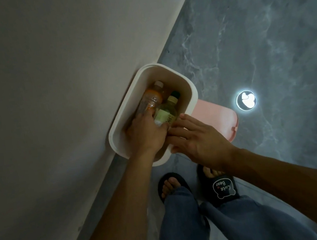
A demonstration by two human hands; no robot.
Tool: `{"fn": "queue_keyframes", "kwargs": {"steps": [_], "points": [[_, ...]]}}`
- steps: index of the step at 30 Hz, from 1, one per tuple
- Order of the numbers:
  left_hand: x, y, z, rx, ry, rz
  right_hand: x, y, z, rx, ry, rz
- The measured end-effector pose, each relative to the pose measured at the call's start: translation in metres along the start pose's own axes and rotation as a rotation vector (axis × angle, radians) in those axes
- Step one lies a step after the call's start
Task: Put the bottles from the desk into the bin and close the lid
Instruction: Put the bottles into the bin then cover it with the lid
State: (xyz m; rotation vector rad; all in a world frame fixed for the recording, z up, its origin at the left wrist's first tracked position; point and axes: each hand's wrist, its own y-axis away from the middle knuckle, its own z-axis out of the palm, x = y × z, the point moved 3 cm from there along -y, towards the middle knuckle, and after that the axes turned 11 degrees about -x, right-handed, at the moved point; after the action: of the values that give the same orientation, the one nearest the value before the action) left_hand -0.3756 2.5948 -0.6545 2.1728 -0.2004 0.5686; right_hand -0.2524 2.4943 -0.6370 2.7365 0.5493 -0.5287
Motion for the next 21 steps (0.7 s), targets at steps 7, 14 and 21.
{"fn": "queue_keyframes", "kwargs": {"steps": [7, 14, 21], "points": [[0.007, 0.022, -0.006, 0.038, 0.067, 0.049, -0.005, 0.008, -0.008, 0.015, -0.086, 0.01], [0.054, 0.09, 0.011, 0.185, 0.023, 0.397, 0.016, 0.089, 0.004, -0.027, -0.289, 0.423], [0.045, 0.03, 0.14, -0.166, -0.438, 0.385, 0.07, 0.123, 0.086, -0.276, -0.353, 0.799]]}}
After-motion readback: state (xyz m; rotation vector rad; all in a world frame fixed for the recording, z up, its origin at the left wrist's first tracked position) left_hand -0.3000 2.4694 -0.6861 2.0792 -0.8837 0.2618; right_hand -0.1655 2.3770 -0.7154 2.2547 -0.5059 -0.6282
